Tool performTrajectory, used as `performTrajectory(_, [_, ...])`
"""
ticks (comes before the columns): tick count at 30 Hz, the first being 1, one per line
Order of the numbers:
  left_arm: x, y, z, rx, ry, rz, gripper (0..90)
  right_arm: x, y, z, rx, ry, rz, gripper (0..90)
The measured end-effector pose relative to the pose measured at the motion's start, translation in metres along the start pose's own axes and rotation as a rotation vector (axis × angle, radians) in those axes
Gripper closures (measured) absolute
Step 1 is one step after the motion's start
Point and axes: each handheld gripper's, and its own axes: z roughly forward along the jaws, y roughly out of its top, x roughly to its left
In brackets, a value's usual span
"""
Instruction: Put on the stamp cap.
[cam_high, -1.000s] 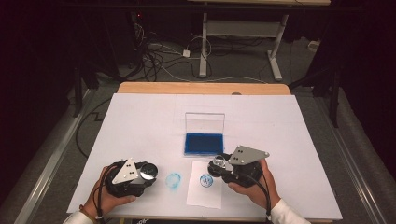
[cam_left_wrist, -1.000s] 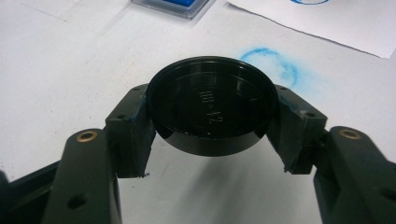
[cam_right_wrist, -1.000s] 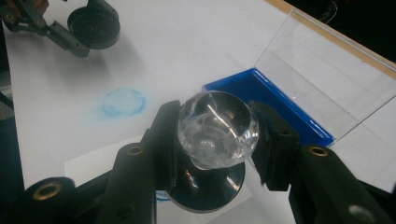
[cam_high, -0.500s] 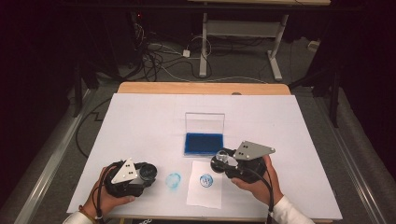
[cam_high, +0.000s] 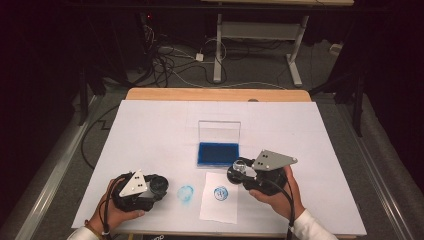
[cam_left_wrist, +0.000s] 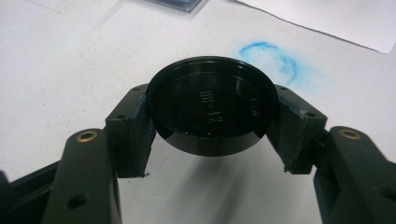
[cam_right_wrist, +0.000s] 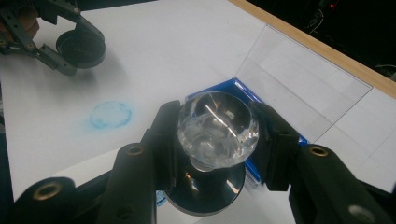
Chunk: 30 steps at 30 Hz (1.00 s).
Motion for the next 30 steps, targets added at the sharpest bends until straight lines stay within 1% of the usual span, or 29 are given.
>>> performTrajectory(5, [0.000, 0.001, 0.002, 0.004, -0.008, -0.002, 36.3, -0.001, 0.000, -0.002, -0.005, -0.003, 0.007, 57.0])
performTrajectory(12, [-0.003, 0.003, 0.006, 0.012, -0.013, 0.008, 36.4, -0.003, 0.000, -0.006, -0.013, -0.016, 0.009, 57.0])
performTrajectory(18, [-0.004, 0.006, 0.010, 0.016, -0.019, 0.013, 36.4, -0.004, 0.002, -0.011, -0.033, -0.028, 0.013, 57.0])
performTrajectory(22, [-0.006, 0.011, 0.011, 0.007, -0.022, 0.025, 36.4, -0.003, 0.002, -0.013, -0.037, -0.027, 0.010, 57.0])
performTrajectory(25, [-0.008, 0.017, 0.015, -0.001, -0.034, 0.031, 36.4, -0.002, 0.003, -0.014, -0.041, -0.031, 0.003, 57.0])
performTrajectory(27, [-0.010, 0.020, 0.018, -0.001, -0.040, 0.040, 36.4, -0.001, 0.003, -0.016, -0.046, -0.039, 0.009, 57.0])
performTrajectory(30, [-0.014, 0.025, 0.022, -0.004, -0.050, 0.052, 36.4, -0.001, 0.005, -0.018, -0.055, -0.036, 0.012, 57.0])
